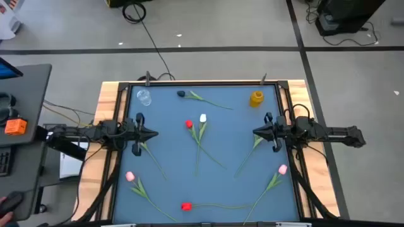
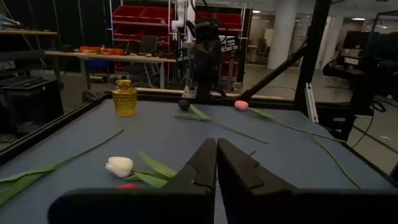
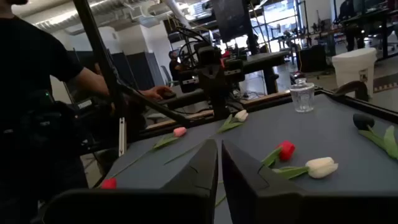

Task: Sort flowers into vase by color

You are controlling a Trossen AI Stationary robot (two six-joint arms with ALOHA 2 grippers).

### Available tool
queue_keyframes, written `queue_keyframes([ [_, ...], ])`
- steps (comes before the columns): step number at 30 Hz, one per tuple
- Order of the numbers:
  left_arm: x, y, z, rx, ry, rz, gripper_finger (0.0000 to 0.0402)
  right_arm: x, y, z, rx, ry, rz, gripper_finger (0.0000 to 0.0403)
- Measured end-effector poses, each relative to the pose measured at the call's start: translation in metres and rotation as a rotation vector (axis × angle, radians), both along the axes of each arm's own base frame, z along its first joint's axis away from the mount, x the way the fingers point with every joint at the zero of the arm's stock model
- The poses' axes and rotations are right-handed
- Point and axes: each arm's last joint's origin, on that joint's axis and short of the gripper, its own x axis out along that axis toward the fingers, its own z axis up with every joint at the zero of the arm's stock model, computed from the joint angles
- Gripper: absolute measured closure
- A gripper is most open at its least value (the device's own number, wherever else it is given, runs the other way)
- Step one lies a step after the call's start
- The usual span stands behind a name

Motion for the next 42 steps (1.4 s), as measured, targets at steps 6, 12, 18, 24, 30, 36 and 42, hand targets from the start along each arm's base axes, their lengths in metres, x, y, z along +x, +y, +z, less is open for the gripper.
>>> queue_keyframes([
  [6, 0.0000, 0.0000, 0.0001, 0.000, 0.000, 0.000, 0.0381, 0.0000, 0.0000, 0.0000, 0.000, 0.000, 0.000, 0.0369],
  [12, 0.0000, 0.0000, 0.0002, 0.000, -0.001, 0.000, 0.0381, 0.0000, 0.0000, -0.0001, 0.000, 0.000, 0.000, 0.0369],
  [18, 0.0000, 0.0000, 0.0001, 0.000, -0.001, 0.000, 0.0381, 0.0000, 0.0000, 0.0000, 0.000, 0.000, 0.000, 0.0369],
  [24, 0.0000, 0.0000, 0.0002, 0.000, -0.001, 0.000, 0.0381, 0.0000, 0.0000, 0.0000, 0.000, 0.000, 0.000, 0.0369],
  [30, 0.0000, 0.0000, 0.0001, 0.000, -0.001, 0.000, 0.0381, 0.0000, 0.0000, 0.0000, 0.000, 0.000, 0.000, 0.0369],
  [36, 0.0000, 0.0000, 0.0001, 0.000, 0.000, 0.000, 0.0381, 0.0000, -0.0001, 0.0000, 0.000, 0.000, -0.002, 0.0369],
  [42, 0.0000, 0.0002, 0.0001, -0.001, -0.001, 0.007, 0.0381, -0.0003, -0.0040, 0.0008, 0.011, -0.009, -0.136, 0.0369],
])
